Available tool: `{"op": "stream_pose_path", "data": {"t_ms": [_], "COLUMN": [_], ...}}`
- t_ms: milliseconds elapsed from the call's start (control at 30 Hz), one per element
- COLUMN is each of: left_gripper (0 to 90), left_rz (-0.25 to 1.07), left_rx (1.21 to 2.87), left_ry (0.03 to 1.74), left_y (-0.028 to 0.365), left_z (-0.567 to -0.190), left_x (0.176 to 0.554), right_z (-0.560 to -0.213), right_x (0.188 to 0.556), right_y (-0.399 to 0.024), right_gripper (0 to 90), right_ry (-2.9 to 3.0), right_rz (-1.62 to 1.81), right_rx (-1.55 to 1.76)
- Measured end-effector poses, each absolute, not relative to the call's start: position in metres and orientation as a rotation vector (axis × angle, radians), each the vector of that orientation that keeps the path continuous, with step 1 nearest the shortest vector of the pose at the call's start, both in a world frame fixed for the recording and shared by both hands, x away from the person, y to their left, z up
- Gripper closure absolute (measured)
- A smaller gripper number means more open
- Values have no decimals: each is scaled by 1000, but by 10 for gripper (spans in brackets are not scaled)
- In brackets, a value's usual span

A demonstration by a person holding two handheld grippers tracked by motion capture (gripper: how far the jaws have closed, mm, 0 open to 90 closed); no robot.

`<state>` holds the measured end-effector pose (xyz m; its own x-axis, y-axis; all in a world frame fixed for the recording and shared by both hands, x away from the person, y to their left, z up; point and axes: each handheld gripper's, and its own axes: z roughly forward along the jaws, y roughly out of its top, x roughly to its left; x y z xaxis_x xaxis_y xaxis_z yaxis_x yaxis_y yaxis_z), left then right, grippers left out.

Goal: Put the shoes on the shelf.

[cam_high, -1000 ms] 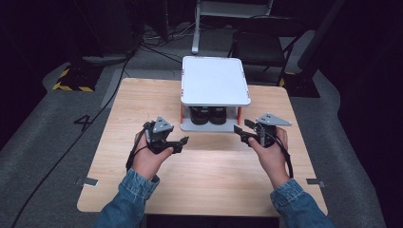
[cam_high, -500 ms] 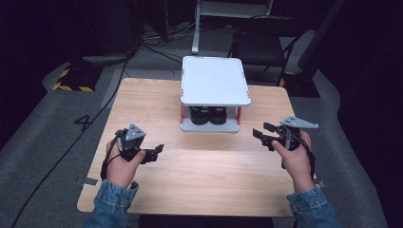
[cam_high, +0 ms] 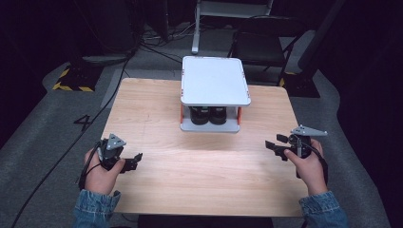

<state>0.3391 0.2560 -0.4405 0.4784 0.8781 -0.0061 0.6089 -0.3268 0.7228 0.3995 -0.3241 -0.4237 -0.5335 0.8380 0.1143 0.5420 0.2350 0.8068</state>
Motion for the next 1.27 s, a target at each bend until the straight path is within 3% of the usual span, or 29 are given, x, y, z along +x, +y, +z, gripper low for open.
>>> {"op": "stream_pose_path", "data": {"t_ms": [167, 367, 733, 833, 967, 1267], "left_gripper": [167, 168, 177, 170, 170, 144], "left_rz": [399, 377, 480, 516, 510, 502], "left_rx": [2143, 2144, 2076, 2047, 2055, 2060], "left_ry": [1214, 1203, 1235, 1250, 1302, 1305], "left_y": [258, 261, 271, 272, 271, 272], "left_z": [-453, -467, -491, -497, -505, -505], "left_x": [340, 342, 347, 349, 353, 355], "right_z": [-443, -463, -498, -500, -505, -505], "right_x": [396, 396, 400, 401, 403, 403], "right_y": [-329, -334, -332, -329, -325, -325], "right_gripper": [338, 337, 328, 283, 144, 142], "right_ry": [2181, 2197, 2227, 2220, 2214, 2214], "right_rz": [1183, 1125, 1033, 1014, 962, 961], "right_rx": [1331, 1382, 1354, 1320, 1269, 1272]}}
